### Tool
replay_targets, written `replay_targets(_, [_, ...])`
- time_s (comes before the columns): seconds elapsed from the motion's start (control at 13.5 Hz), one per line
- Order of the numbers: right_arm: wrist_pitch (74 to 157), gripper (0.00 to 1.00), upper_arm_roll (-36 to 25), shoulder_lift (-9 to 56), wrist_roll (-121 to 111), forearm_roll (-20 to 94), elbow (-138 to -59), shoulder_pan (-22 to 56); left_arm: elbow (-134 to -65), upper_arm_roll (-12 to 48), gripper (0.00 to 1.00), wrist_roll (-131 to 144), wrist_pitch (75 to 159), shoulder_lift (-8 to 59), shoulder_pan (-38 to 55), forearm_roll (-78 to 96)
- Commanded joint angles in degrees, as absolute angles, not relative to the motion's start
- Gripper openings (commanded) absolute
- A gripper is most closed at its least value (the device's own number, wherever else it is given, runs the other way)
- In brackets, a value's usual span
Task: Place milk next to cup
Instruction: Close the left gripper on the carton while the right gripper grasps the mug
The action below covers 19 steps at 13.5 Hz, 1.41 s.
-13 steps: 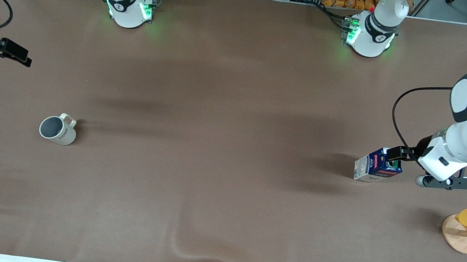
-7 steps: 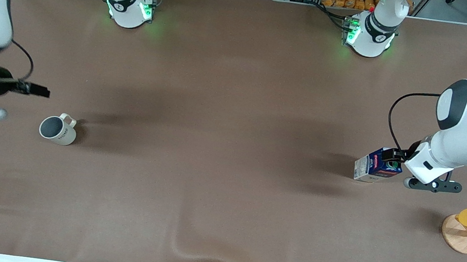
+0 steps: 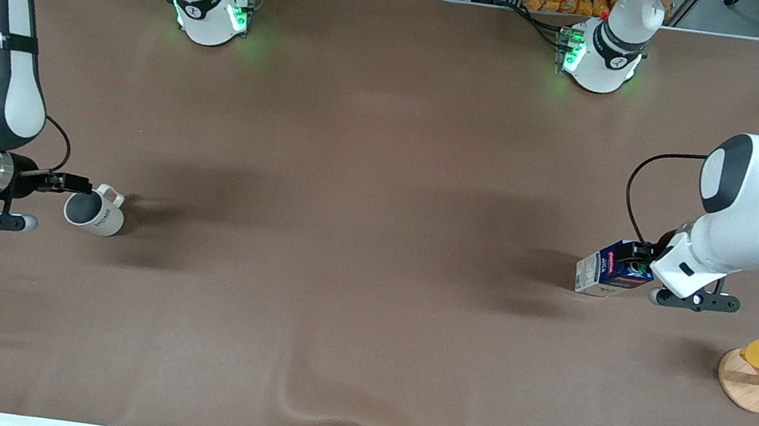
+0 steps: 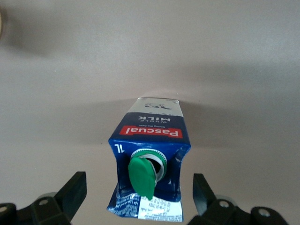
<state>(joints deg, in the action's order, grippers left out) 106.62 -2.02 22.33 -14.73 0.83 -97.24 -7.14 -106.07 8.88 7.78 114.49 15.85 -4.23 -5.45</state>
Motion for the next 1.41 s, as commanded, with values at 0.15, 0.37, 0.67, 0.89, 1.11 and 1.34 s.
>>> replay_targets(0.15, [112.49, 1.00, -1.49, 26.01, -23.20, 0.00, -97.29, -9.23, -106.79, 9.23, 1.00, 6.94, 116.46, 16.96, -4.66, -6.42])
replay_targets(0.37, [116.35, 1.00, -1.49, 26.45, -23.37, 0.00, -100.18, -7.65, -106.88, 9.23, 1.00, 6.94, 116.46, 17.40, -4.66, -6.42])
replay_targets(0.67, [118.56, 1.00, -1.41, 27.60, -23.99, 0.09, -104.15, -7.56, -106.88, 9.23, 1.00, 6.94, 116.46, 17.66, -4.66, -6.42])
replay_targets(0.89, [118.74, 1.00, -1.41, 29.44, -24.08, 0.09, -104.77, -7.65, -106.88, 9.23, 0.91, 6.86, 116.46, 17.75, -4.66, -6.42])
replay_targets(1.11, [120.32, 0.46, -1.41, 30.23, -23.99, 0.09, -104.68, -7.82, -106.88, 9.23, 0.79, 6.86, 116.46, 17.67, -4.66, -6.42])
replay_targets(1.34, [120.41, 0.00, -1.32, 30.67, -23.99, 0.70, -104.68, -8.09, -106.79, 9.23, 0.74, 6.77, 116.46, 17.84, -4.75, -6.42])
